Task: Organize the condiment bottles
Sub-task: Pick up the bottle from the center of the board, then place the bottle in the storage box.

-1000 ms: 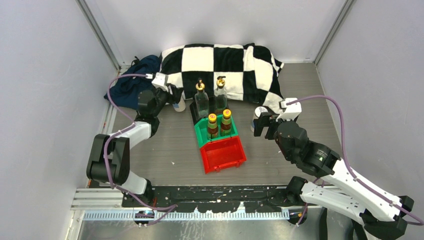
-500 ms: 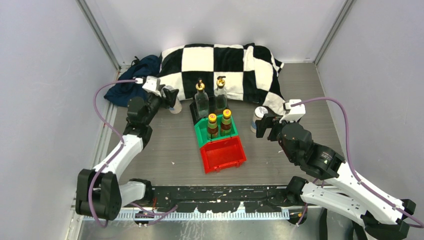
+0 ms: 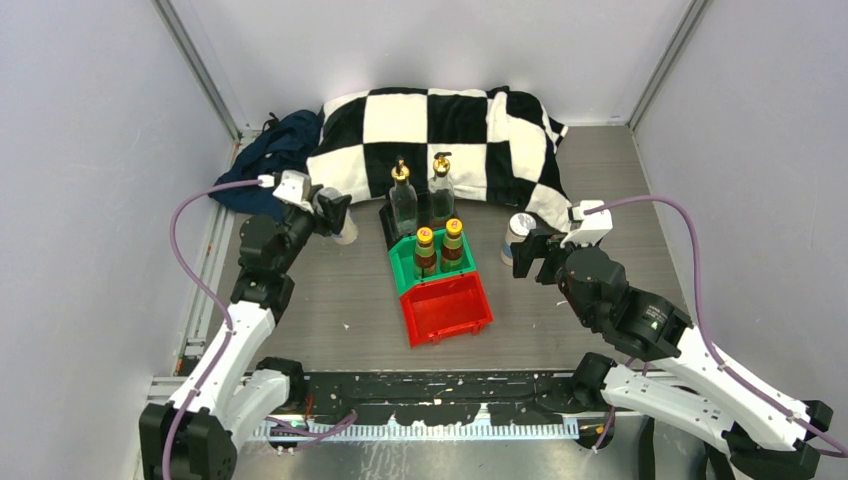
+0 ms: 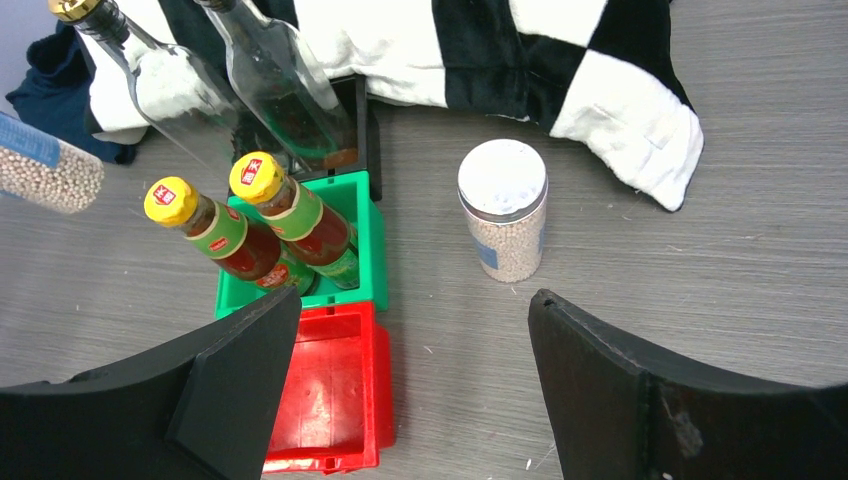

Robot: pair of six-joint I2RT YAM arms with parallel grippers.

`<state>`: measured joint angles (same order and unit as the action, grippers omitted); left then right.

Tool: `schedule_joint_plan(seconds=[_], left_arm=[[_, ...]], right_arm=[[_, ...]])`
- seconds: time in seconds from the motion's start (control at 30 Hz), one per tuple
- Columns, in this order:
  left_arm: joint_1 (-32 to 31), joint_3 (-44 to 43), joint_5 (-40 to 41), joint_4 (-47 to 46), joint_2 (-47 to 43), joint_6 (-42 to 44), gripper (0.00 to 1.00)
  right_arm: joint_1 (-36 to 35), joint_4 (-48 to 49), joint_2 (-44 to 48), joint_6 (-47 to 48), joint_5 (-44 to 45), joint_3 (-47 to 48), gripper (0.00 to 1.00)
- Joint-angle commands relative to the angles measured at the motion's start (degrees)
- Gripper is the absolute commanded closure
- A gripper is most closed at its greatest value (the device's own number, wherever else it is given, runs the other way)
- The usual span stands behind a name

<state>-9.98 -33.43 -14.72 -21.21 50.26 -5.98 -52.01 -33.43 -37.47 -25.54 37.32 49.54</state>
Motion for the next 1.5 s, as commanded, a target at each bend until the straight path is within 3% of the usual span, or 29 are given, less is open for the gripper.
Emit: schedule_joint_plan(seconds=[0.0, 0.37, 1.47], left_arm=[[-1.45, -0.12, 1.14, 1.34, -4.47, 0.09, 1.0], [-3.04, 2.18, 2.28, 8.81, -13.95, -1.64, 1.0], [-5.67, 5.29, -0.46, 25.89, -30.24, -3.07, 1.0]], right_arm=[[0.13, -0.03, 0.82, -1.15, -1.0, 0.21, 0.1], [0.07, -1.57, 0.95, -1.79, -1.81, 0.04, 0.09], [0.1, -2.93, 2.66, -2.32, -2.46, -0.94, 0.07]])
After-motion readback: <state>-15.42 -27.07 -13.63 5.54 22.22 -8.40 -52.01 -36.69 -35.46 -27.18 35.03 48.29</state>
